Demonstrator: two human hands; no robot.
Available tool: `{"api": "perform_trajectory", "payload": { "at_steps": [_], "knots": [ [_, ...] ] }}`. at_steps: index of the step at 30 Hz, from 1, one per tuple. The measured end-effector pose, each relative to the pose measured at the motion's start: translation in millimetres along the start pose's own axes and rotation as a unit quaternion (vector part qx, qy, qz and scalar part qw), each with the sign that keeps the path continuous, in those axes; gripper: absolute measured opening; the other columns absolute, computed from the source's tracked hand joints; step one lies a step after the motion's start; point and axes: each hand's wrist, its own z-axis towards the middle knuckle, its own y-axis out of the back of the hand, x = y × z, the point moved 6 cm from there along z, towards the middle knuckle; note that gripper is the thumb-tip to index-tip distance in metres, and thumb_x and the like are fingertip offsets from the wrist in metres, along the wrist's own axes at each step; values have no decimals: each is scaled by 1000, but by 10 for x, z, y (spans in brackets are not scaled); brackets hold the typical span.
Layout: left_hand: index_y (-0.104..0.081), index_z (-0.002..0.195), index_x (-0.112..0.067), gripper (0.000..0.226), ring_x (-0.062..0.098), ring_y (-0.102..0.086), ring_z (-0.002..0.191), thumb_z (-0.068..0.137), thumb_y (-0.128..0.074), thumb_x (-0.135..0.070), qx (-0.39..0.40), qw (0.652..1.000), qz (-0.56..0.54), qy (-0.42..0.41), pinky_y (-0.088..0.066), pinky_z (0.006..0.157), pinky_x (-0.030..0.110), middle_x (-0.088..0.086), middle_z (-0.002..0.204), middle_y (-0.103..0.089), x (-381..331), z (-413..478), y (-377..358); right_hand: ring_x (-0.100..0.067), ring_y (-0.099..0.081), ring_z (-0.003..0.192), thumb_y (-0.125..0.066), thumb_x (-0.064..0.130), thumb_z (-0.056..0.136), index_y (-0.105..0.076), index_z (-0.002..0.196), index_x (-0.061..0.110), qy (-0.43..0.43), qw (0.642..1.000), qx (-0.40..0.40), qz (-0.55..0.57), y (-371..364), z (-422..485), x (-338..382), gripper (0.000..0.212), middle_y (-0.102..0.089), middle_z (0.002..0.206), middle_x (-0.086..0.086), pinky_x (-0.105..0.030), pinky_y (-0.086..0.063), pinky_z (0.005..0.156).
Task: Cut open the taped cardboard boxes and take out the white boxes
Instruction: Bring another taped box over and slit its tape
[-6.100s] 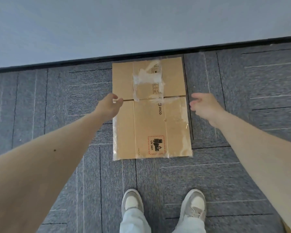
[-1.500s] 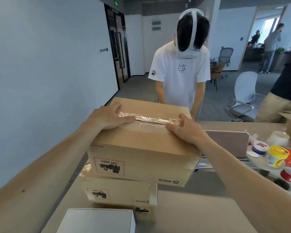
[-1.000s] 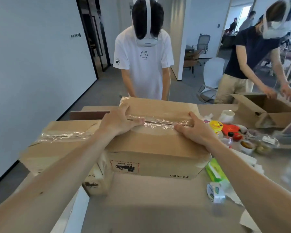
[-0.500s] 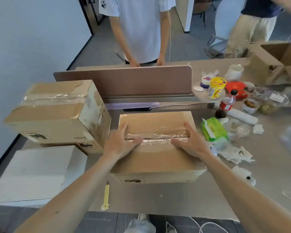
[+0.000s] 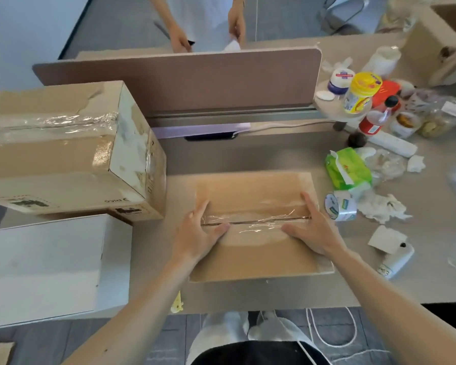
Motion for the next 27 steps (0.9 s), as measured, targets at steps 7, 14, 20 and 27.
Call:
{"api": "perform_trajectory", "payload": {
  "at_steps": [7,14,20,27],
  "knots": [
    [-35,149,-44,90,17,-54,111,71,-57,-83,-17,1000,2,-23,-47,91,36,-3,125,-51,161,26,-70,-27,-30,141,-77,58,71,-11,153,46,7,999,-18,-27,-31,16,-27,106,-26,154,-8,-44,-30,114],
    [-46,143,-37,54,1,-51,117,94,-53,-57,-26,989,-141,-32,-42,100,31,-17,132,-55,358,-50,6,-30,-3,150,-76,55,73,-28,151,39,121,972,-88,-182,21,2,534,93,-4,162,-9,-46,-10,120],
    [-60,105,-30,9,10,-69,68,102,-52,-33,-78,970,-213,89,-58,67,36,0,100,-69,938,-375,45,-25,-1,152,-67,54,84,-26,153,32,261,947,8,-185,-715,18,1242,84,-5,165,-4,-48,-7,122],
    [-63,102,-18,20,21,-62,89,90,-66,-34,-44,971,-65,226,-40,69,28,-4,93,-65,1579,-637,-172,-21,9,151,-50,67,88,-22,153,39,281,930,21,-237,-1136,-80,1179,76,1,165,4,-46,8,120]
  ]
}}
